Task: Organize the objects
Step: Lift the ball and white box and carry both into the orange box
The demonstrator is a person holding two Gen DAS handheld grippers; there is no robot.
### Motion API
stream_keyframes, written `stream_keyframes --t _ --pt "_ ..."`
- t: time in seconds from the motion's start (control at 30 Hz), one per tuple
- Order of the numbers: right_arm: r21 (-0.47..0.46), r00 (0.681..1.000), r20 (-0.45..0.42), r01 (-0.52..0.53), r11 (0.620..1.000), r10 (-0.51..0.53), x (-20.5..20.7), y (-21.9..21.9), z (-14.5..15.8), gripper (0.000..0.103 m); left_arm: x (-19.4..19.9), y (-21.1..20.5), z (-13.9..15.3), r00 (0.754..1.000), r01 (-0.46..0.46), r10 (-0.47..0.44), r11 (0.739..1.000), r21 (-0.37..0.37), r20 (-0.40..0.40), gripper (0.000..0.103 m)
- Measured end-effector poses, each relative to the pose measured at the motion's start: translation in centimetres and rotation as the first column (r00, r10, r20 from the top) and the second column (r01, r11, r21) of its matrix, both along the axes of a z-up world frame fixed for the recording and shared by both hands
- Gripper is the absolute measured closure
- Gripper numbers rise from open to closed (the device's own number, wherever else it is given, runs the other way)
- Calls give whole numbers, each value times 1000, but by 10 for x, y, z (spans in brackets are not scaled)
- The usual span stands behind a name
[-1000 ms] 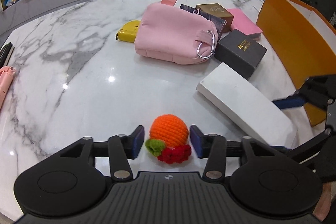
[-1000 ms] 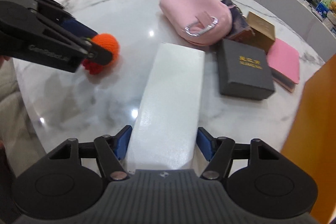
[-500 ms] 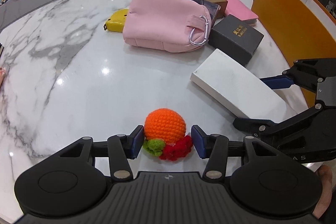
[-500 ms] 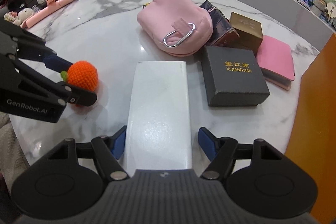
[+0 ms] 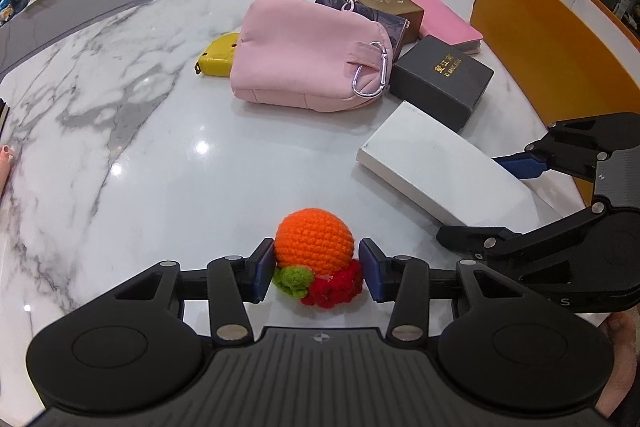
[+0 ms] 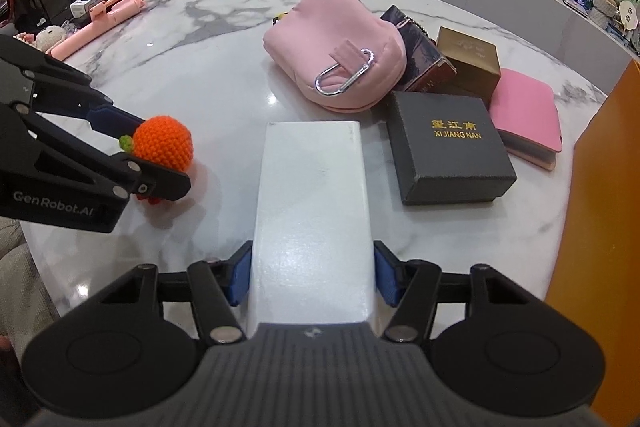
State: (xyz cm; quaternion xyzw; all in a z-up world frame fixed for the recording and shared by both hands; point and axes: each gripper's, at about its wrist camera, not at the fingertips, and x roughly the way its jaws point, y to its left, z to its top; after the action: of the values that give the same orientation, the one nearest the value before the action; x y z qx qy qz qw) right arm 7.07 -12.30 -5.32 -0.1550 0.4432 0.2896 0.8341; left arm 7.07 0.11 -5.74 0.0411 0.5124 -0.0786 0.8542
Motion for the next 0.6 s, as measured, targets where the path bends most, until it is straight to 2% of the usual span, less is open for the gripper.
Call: stream_keyframes --t 0.23,0.6 --pt "10 1000 -2 6 1000 -6 -1 1 2 41 2 3 5 1000 -8 9 1000 -19 20 52" --pt "42 999 32 13 999 -15 -8 -1 25 41 -2 2 20 999 -3 6 999 -54 49 52"
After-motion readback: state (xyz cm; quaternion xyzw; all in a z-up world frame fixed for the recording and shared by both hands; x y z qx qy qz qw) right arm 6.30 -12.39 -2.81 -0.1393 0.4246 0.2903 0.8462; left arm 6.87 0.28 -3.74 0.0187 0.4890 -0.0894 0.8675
